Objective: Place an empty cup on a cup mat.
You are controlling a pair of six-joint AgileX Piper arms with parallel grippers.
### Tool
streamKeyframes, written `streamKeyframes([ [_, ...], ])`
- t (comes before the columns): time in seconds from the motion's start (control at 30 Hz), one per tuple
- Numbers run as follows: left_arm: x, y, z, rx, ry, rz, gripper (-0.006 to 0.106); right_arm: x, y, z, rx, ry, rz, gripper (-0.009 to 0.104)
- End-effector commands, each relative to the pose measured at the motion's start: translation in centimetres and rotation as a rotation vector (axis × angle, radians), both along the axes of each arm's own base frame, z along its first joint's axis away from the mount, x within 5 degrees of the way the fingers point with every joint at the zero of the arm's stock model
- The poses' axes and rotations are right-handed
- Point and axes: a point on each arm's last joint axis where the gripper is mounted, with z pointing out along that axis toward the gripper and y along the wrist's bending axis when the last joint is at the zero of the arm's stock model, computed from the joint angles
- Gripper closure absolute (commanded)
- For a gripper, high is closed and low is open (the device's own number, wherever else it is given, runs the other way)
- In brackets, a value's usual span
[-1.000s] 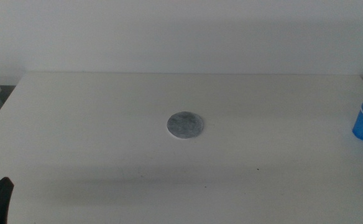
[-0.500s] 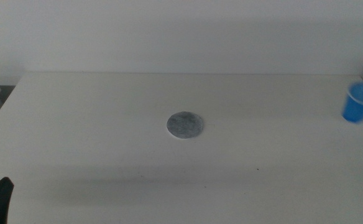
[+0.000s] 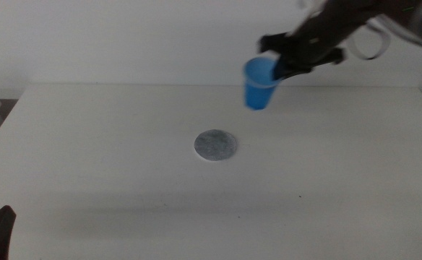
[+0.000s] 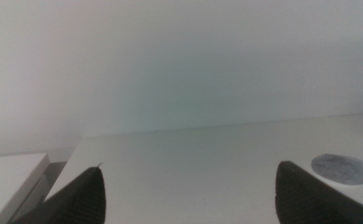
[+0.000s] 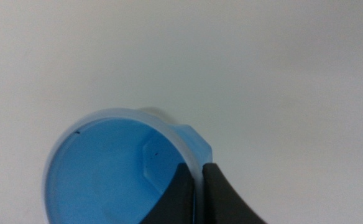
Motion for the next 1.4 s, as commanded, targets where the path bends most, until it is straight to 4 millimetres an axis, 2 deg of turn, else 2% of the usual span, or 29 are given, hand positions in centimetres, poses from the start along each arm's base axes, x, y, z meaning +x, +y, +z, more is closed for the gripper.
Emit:
streamKeyframes([
  [0.0,0.0,0.0,0.1,-0.006,-0.009,-0.002,0.007,0.3,2.9,-1.1,-0.029,0.011,0.038,0.097],
  [0.03,0.0,0.0,0.1,-0.006,-0.009,-0.002,0.007,0.7,4.6,-2.1,-0.038,0.017,0.049,0.097],
  [0.07,0.0,0.0,0.1,-0.006,-0.009,-0.002,0.007,0.9,5.4,-2.7,-0.043,0.015,0.053,0.097],
  [0.23,0.0,0.0,0.1,-0.006,-0.009,-0.002,0.007,0.9,8.8,-5.5,-0.052,0.037,0.082,0.097],
  [0.3,0.0,0.0,0.1,-0.006,-0.009,-0.002,0.007,0.8,9.6,-6.7,-0.058,0.050,0.091,0.097],
  [0.43,0.0,0.0,0.1,-0.006,-0.009,-0.002,0.007,1.2,9.7,-8.5,-0.081,0.078,0.061,0.097],
  [0.73,0.0,0.0,0.1,-0.006,-0.009,-0.002,0.007,1.4,9.5,-8.8,-0.111,0.071,0.054,0.096],
  [0.83,0.0,0.0,0.1,-0.006,-0.009,-0.002,0.007,1.3,9.5,-8.7,-0.112,0.079,0.055,0.082],
  [0.93,0.0,0.0,0.1,-0.006,-0.009,-0.002,0.007,1.1,9.1,-6.9,-0.108,0.035,0.052,0.058],
  [1.07,0.0,0.0,0.1,-0.006,-0.009,-0.002,0.007,0.1,7.8,-2.7,-0.148,-0.063,0.048,0.028],
  [1.13,0.0,0.0,0.1,-0.006,-0.009,-0.002,0.007,-0.9,6.5,-0.5,-0.157,-0.105,0.036,0.018],
  [1.27,0.0,0.0,0.1,-0.006,-0.009,-0.002,0.007,-4.8,1.8,4.5,-0.183,-0.234,-0.002,0.015],
  [1.37,0.0,0.0,0.1,-0.006,-0.009,-0.002,0.007,-8.8,-2.1,6.7,-0.199,-0.369,-0.014,0.015],
])
